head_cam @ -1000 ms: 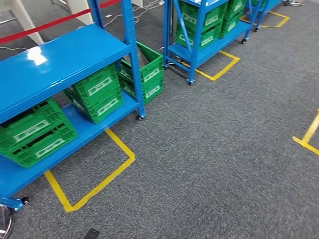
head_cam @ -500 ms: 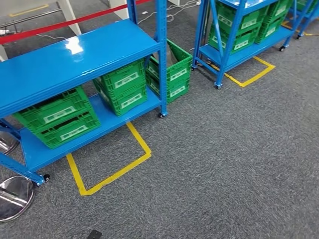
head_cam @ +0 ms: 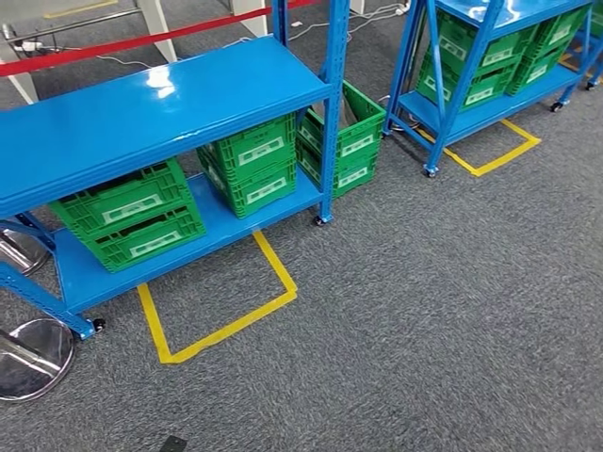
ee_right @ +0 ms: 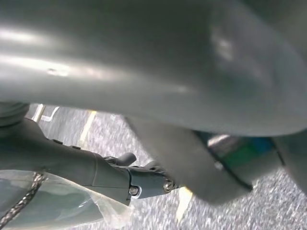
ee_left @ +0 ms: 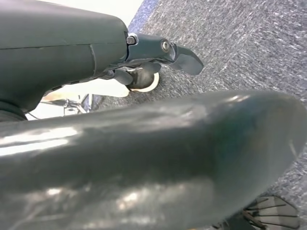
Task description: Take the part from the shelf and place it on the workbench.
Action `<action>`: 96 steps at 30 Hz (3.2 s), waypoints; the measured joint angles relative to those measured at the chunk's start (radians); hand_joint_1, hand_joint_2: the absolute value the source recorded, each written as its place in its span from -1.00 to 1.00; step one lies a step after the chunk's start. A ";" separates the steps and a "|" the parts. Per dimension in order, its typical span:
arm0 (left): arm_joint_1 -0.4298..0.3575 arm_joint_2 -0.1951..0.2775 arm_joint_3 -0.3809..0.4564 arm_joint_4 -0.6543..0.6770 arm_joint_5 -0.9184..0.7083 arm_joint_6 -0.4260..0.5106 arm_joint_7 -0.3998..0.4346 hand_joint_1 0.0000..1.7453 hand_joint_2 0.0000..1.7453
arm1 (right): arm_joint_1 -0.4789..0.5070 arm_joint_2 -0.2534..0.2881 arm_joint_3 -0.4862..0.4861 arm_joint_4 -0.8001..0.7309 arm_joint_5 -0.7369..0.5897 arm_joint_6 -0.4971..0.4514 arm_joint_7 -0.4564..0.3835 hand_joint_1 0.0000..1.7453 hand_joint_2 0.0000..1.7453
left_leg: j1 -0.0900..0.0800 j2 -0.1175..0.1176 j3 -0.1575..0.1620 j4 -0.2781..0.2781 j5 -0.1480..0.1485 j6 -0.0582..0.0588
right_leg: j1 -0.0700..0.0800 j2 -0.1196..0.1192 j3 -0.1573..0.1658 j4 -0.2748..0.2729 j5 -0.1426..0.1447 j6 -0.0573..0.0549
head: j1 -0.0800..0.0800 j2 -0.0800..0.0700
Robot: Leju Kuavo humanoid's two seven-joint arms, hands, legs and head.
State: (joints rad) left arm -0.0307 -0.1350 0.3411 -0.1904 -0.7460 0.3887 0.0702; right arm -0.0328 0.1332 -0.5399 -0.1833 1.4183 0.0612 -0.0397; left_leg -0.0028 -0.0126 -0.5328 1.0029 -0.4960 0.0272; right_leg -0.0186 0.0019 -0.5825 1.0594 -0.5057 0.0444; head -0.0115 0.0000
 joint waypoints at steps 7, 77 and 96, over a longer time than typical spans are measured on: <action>-0.002 0.002 0.005 0.000 -0.008 0.003 0.000 -1.00 -1.00 | 0.000 0.002 0.003 0.000 -0.002 -0.001 -0.002 -1.00 -1.00 | 0.002 0.001 -0.038 0.088 -0.057 -0.032 | 0.001 -0.001 0.031 -0.047 -0.004 -0.039 | -0.005 0.000; -0.006 0.006 0.072 0.000 -0.001 0.012 -0.030 -1.00 -1.00 | -0.002 0.007 0.003 0.001 0.002 0.004 -0.002 -1.00 -1.00 | 0.008 0.008 -0.060 0.086 0.007 -0.031 | 0.009 -0.001 0.051 -0.048 -0.024 -0.039 | -0.011 0.000; -0.009 -0.004 0.073 0.000 -0.017 0.010 -0.031 -1.00 -1.00 | -0.006 0.005 0.002 0.000 0.001 0.009 0.014 -1.00 -1.00 | -0.002 0.007 0.008 0.015 -0.035 -0.013 | 0.011 0.000 0.016 -0.039 -0.007 -0.026 | -0.004 0.000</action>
State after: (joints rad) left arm -0.0398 -0.1392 0.4139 -0.1905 -0.7627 0.3986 0.0393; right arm -0.0387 0.1385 -0.5375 -0.1831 1.4190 0.0700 -0.0258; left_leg -0.0051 -0.0053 -0.5245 1.0180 -0.5307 0.0142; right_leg -0.0074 0.0015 -0.5661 1.0208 -0.5124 0.0184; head -0.0155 0.0000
